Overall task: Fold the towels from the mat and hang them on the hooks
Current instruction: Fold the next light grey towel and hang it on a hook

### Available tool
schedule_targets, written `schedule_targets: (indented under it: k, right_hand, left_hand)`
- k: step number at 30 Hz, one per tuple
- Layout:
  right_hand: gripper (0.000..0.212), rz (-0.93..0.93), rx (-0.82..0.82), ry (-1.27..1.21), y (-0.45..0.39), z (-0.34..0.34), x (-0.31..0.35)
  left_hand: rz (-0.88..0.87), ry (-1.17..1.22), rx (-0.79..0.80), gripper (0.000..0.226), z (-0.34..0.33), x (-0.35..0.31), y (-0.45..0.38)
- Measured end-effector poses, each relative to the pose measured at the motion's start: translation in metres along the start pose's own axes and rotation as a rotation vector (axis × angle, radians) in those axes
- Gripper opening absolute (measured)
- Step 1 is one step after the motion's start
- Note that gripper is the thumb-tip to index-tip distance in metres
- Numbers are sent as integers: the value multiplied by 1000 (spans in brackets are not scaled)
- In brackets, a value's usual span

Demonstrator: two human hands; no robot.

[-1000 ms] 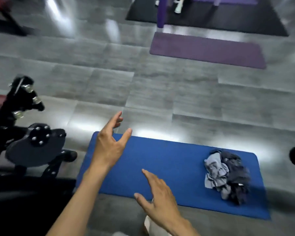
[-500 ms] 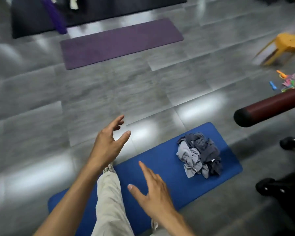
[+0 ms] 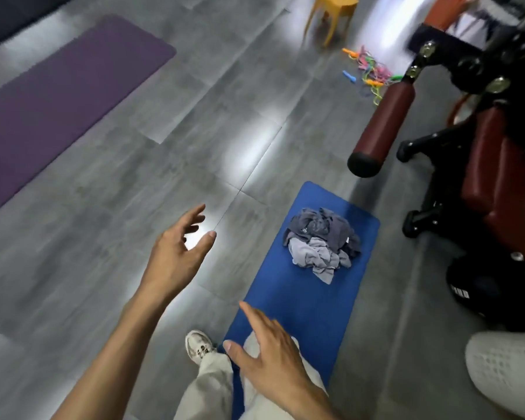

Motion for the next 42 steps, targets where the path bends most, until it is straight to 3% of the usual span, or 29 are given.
schedule_targets:
  k: [11, 19, 24, 32, 37, 42]
  right_hand:
    - [61, -100, -317, -260, -140, 59, 32]
    - [57, -112, -500, -275, -250, 169, 32]
    - [54, -300, -678, -468, -265, 213, 3]
    - [56, -675, -888, -753, -287, 220, -34]
    - [44, -908, -1091, -878, -299, 235, -31]
    - [45, -1095, -1201, -1042, -307, 236, -32]
  left_hand:
    - [-212, -90, 285, 51, -63, -88, -170]
    - [-295, -129, 491, 50, -150, -163, -271]
    - [-382, -153, 711, 49, -220, -207, -298]
    - [-457, -217, 1126, 45, -333, -233, -329]
    - [-534, -244, 1371, 39, -388, -243, -349]
    - [-617, -334, 1504, 44, -440, -244, -353]
Point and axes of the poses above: each hand's wrist, its own y-axis away from the middle knuckle, its own z-axis out of the back of the hand, x = y × z, the point moved 3 cm from there along -y, towards the middle knuckle, and after that the axes turned 8 degrees about -x, right-handed, at the moved point
